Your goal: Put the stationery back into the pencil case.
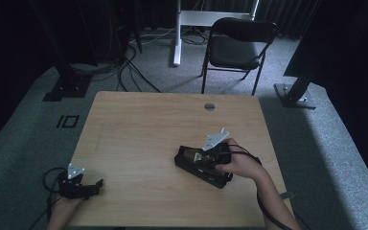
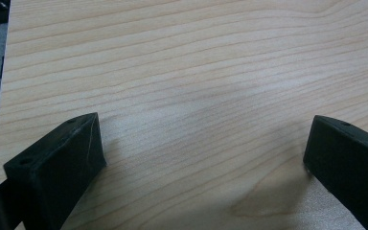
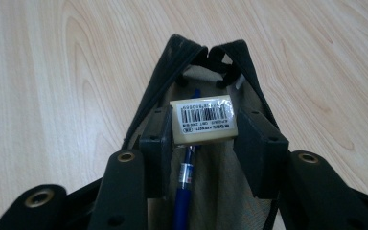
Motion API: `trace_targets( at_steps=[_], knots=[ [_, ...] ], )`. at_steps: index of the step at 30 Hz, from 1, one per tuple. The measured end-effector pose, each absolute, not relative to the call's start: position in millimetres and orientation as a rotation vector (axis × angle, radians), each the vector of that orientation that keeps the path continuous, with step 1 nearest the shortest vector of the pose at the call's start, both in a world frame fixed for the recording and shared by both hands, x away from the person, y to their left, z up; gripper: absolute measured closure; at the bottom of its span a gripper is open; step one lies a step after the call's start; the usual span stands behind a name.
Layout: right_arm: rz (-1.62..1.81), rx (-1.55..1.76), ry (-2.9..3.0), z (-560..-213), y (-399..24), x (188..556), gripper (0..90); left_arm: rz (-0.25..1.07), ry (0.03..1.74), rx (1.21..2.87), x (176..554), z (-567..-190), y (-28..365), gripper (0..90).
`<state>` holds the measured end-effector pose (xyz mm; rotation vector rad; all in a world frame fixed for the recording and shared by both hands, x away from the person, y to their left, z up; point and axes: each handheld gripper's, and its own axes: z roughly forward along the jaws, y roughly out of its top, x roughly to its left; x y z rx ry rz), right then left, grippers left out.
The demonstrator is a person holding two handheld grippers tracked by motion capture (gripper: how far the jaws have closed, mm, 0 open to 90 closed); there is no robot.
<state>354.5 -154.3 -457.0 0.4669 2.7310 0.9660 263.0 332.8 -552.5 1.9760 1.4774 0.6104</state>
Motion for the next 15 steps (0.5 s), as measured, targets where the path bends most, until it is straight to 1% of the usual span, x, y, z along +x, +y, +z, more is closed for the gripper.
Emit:
trace_targets(
  at_steps=[15],
  knots=[
    [0.81, 0.409, 2.785, -464, -143, 354, 58.1, 0.61, 1.477, 1.976, 263, -553, 333, 0.3]
  ],
)
